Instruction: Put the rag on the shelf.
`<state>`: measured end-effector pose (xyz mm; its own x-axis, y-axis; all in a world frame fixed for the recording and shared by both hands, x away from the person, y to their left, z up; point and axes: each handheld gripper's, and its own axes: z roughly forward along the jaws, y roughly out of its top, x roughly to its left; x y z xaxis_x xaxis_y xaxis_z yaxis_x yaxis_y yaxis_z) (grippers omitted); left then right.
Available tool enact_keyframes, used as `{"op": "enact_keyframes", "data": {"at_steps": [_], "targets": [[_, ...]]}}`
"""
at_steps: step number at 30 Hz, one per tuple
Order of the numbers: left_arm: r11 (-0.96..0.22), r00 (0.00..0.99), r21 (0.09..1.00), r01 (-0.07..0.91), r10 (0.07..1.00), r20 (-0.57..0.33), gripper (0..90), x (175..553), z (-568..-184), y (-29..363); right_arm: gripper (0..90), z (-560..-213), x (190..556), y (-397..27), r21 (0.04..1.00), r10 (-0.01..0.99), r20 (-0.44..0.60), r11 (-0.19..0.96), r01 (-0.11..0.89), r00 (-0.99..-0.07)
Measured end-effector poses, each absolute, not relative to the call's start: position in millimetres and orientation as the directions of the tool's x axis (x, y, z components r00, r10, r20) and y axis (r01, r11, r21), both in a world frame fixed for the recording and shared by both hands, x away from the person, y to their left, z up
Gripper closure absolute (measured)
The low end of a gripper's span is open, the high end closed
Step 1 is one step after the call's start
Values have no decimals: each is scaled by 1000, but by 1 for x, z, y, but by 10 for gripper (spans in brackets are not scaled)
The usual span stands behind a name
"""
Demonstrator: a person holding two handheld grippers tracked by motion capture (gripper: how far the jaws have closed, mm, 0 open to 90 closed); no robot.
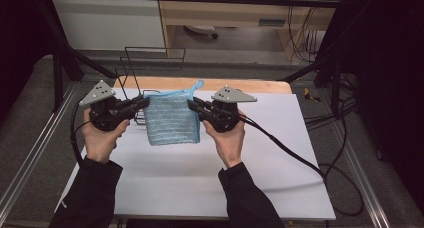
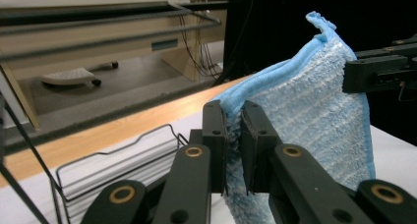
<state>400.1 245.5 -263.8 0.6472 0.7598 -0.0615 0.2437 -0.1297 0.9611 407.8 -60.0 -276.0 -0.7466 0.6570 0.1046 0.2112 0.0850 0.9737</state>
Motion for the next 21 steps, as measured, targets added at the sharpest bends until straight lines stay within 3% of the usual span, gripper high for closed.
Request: {"op": "enact_keyframes", "data": {"at_steps": [21], "targets": [[-79, 609, 986, 145, 793, -26, 821, 408, -215, 269, 814, -229, 422, -30, 994, 662, 48, 42, 101, -748]]}}
